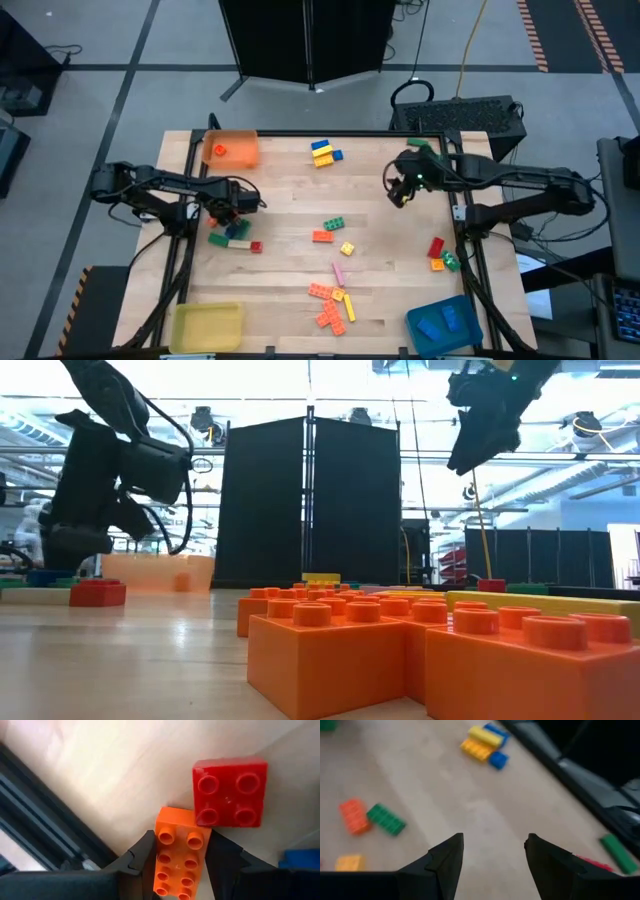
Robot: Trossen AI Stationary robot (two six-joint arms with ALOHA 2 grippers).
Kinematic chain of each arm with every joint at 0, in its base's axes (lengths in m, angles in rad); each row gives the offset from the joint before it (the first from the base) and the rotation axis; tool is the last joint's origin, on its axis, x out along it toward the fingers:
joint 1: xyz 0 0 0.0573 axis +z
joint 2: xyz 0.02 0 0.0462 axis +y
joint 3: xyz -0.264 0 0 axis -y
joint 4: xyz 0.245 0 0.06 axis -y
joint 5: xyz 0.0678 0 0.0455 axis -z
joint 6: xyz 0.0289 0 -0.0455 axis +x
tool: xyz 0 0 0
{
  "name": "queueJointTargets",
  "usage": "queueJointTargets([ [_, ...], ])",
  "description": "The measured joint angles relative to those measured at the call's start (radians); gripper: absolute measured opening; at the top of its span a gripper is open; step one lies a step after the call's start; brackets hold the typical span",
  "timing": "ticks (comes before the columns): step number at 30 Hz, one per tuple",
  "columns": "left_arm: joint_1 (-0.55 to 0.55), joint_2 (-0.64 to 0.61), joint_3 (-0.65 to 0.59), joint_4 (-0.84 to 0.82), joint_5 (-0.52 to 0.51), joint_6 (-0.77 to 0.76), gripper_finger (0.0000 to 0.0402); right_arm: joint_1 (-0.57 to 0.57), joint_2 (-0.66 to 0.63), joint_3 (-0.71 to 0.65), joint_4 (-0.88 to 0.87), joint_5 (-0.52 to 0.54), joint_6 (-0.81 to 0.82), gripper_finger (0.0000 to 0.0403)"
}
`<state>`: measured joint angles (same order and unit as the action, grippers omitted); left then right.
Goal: Sort blocks by size
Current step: Put the orange 8 stud game piece into the blue bin
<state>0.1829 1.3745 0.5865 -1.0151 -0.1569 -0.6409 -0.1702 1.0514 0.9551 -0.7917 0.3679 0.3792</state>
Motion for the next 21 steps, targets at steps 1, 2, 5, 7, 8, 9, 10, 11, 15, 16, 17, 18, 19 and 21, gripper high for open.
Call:
queueJointTargets([
  [1, 0.0, 0.0, 0.005, 0.013, -0.001, 0.003, 0.0129, 0.005, -0.011, -0.007, 0.001, 0.026, 0.015, 0.0205],
  [2, 0.0, 0.0, 0.009, 0.028, -0.001, 0.012, 0.0129, 0.009, -0.018, -0.012, -0.001, 0.043, 0.027, 0.0205],
  [5, 0.0, 0.0, 0.019, 0.054, 0.0, 0.036, 0.0129, 0.017, -0.024, -0.031, -0.01, 0.049, 0.052, 0.0205],
  [7, 0.0, 0.001, 0.026, 0.072, 0.001, 0.049, 0.0128, 0.024, -0.023, -0.047, -0.012, 0.046, 0.067, 0.0205],
  [8, 0.0, 0.001, 0.028, 0.082, 0.003, 0.05, 0.0128, 0.029, -0.023, -0.057, -0.011, 0.047, 0.076, 0.0205],
  [9, 0.0, 0.001, 0.029, 0.091, 0.003, 0.052, 0.0128, 0.032, -0.024, -0.066, -0.011, 0.046, 0.083, 0.0205],
  [10, 0.0, 0.001, 0.03, 0.103, 0.003, 0.057, 0.0128, 0.036, -0.023, -0.078, -0.009, 0.047, 0.088, 0.0205],
  [11, 0.0, 0.0, 0.03, 0.119, 0.003, 0.072, 0.0128, 0.038, -0.023, -0.086, -0.008, 0.047, 0.093, 0.0205],
  [15, 0.0, -0.001, 0.032, 0.172, 0.003, 0.082, 0.0128, 0.041, -0.023, -0.106, 0.015, 0.049, 0.097, 0.0205],
  [16, 0.0, -0.001, 0.032, 0.184, 0.003, 0.085, 0.0128, 0.041, -0.023, -0.108, 0.015, 0.049, 0.097, 0.0205],
  [17, 0.0, -0.001, 0.032, 0.195, 0.003, 0.096, 0.0128, 0.041, -0.023, -0.108, 0.016, 0.049, 0.098, 0.0205],
  [18, 0.0, -0.001, 0.032, 0.205, 0.003, 0.102, 0.0128, 0.041, -0.023, -0.108, 0.022, 0.05, 0.099, 0.0205],
  [19, 0.0, -0.001, 0.032, 0.219, 0.004, 0.106, 0.0128, 0.041, -0.023, -0.108, 0.029, 0.05, 0.097, 0.0205],
  [21, 0.0, -0.001, 0.033, 0.253, 0.004, 0.108, 0.0128, 0.041, -0.023, -0.108, 0.045, 0.049, 0.084, 0.0205],
])
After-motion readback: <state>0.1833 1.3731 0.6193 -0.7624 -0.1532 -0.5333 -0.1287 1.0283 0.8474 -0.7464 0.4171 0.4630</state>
